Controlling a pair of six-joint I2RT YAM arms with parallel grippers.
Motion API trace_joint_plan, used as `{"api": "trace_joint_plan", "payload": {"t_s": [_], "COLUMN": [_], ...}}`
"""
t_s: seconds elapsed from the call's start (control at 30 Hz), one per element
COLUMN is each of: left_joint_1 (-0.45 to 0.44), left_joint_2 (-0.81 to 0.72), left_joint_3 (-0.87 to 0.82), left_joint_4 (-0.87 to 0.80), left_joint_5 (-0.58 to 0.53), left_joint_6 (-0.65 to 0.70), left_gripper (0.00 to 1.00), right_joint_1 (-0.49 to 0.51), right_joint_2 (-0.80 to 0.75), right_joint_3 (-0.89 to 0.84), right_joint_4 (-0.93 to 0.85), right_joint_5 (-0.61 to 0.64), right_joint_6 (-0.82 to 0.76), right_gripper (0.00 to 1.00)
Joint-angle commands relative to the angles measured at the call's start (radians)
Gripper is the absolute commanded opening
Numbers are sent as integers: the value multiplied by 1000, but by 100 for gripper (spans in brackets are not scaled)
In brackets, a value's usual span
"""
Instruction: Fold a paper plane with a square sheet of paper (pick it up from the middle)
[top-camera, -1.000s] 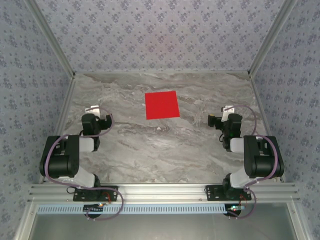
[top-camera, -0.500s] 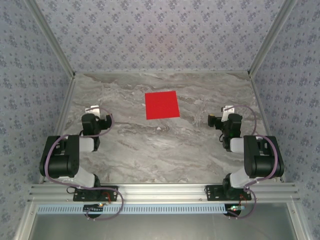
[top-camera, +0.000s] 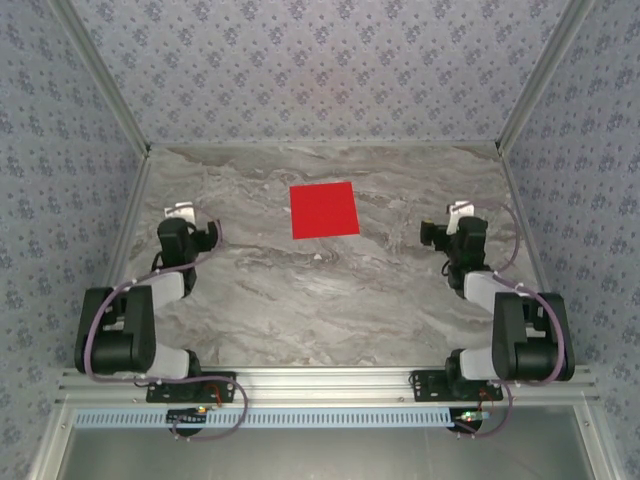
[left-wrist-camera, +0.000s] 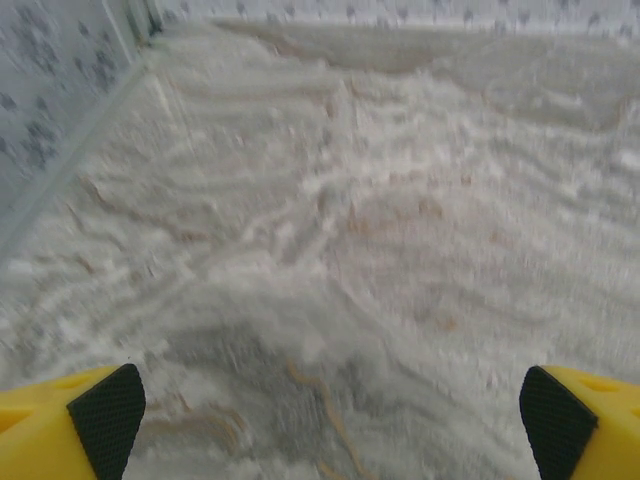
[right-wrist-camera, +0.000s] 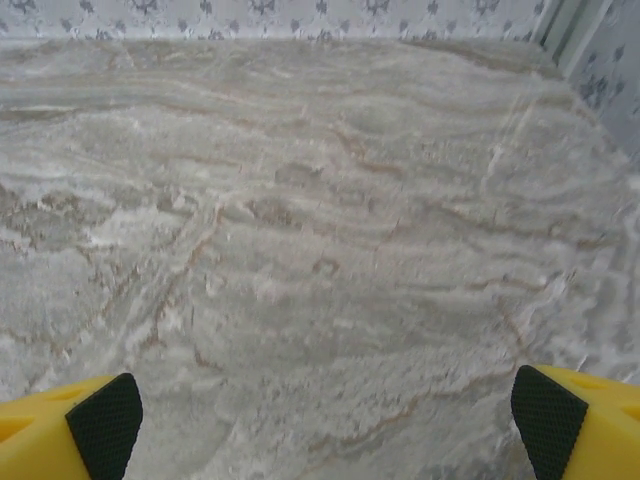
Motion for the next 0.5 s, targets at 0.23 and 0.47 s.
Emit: {"api": "trace_joint_plan", "payload": {"t_s": [0.23,0.47], "left_joint_1": [-2,0], "left_joint_2": [-169,-182], "left_joint_3": [289,363], "left_joint_4": [-599,-771], "left_joint_5": [-39,111], "left_joint_6": [-275,-414], "left_gripper": [99,99], "right_joint_1": [227,320], "right_joint_2": [74,294], "right_joint_3": [398,607], "right_joint_4": [-556,-623], "right_joint_5": [125,-130], "right_joint_6": [147,399], "right_gripper": [100,100]}}
